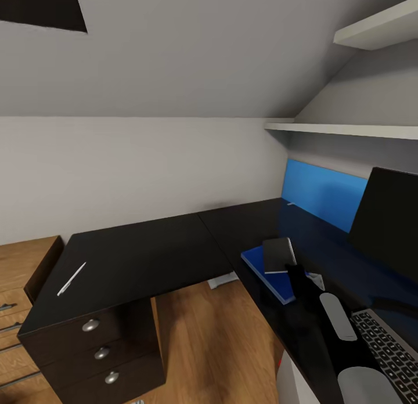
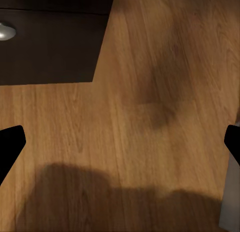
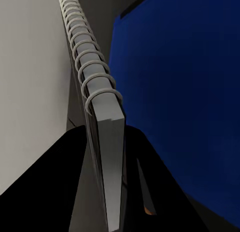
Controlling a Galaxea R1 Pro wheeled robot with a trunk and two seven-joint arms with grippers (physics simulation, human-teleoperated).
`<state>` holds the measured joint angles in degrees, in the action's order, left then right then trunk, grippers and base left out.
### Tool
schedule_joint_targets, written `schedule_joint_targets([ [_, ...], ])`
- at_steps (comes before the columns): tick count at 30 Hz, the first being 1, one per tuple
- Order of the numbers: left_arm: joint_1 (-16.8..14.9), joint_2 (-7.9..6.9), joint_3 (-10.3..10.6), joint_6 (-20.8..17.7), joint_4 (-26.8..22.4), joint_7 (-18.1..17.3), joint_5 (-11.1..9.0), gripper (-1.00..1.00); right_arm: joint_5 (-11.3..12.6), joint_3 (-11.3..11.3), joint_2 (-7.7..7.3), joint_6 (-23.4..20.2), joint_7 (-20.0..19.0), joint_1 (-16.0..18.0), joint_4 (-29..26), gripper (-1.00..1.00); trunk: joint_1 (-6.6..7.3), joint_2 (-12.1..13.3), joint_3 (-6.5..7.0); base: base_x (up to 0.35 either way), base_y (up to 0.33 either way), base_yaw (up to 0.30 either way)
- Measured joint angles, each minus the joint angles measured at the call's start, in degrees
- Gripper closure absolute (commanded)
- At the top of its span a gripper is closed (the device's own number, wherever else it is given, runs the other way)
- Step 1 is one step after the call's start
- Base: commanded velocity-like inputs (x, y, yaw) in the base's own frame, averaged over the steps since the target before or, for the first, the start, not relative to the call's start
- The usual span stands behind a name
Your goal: In the bedroom, organize the workspace by keeping the computer under the desk, ensuring the monitor is on the desk, placing the keyboard on the desk next to the monitor, placing the mouse on the desk next to the keyboard, moving the folder from the swivel chair onto the desk next to the mouse, stacking the notebook on top of the folder with the pen on top of the notebook, and positioning the swivel chair next to the desk.
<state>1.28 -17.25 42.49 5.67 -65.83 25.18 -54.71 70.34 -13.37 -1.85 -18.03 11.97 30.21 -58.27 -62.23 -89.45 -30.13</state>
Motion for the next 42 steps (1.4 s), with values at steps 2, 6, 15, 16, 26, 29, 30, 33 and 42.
schedule_joint_targets([
  [2, 0.0, 0.0, 0.01, 0.0, 0.02, -0.02, -0.06, -1.0, -0.04, 0.04, 0.0, 0.07, 0.0, 0.0, 0.02, 1.0, 0.0, 0.0, 0.0, 0.022, 0.0, 0.0],
  [6, 0.0, 0.0, 0.01, 0.0, 0.04, -0.03, -0.1, -1.0, -0.09, 0.07, 0.0, 0.8, 0.03, 0.0, 0.21, 1.0, -0.01, 0.0, 0.0, 0.005, 0.0, 0.0],
  [15, 0.0, 0.0, 0.0, 0.0, 0.0, 0.03, 0.0, -1.0, -0.21, 0.18, 0.06, 1.84, 0.77, 0.0, 0.28, 1.0, -0.01, 0.0, 0.0, 0.0, 0.0, 0.0],
  [16, 0.0, 0.0, 0.0, 0.0, 0.0, 0.04, 0.01, -1.0, -0.25, 0.25, 0.07, 2.2, 0.85, 0.0, 0.28, 1.0, -0.01, 0.0, 0.0, 0.0, 0.0, 0.0],
  [26, 0.0, 0.0, 0.01, 0.0, 0.0, 0.02, -0.08, -1.0, -0.37, 0.52, 0.04, 3.43, 1.1, 0.0, 0.28, -1.0, -0.01, 0.0, 0.0, 0.0, 0.0, 0.0],
  [29, 0.0, 0.0, 0.01, 0.0, 0.0, -0.05, -0.13, -1.0, -0.37, 0.52, 0.01, 3.43, 1.09, 0.0, 0.28, -1.0, -0.01, 0.0, 0.0, 0.0, 0.0, 0.0],
  [30, 0.0, 0.0, 0.01, 0.0, 0.01, -0.06, -0.17, -1.0, -0.37, 0.52, 0.01, 3.42, 1.1, 0.0, 0.28, -1.0, -0.01, 0.0, 0.0, 0.0, 0.0, 0.0],
  [33, 0.0, 0.0, 0.01, 0.01, 0.02, -0.05, -0.21, -1.0, -0.37, 0.52, 0.01, 3.41, 1.07, 0.0, 0.27, -1.0, -0.01, 0.0, 0.0, -0.071, -0.072, 0.0],
  [42, 0.0, 0.0, 0.01, -0.02, 0.06, -0.03, -0.29, -1.0, -0.42, 0.6, 0.0, 3.41, 1.02, 0.0, 0.2, -1.0, -0.01, 0.0, 0.0, -0.071, -0.071, 0.0],
])
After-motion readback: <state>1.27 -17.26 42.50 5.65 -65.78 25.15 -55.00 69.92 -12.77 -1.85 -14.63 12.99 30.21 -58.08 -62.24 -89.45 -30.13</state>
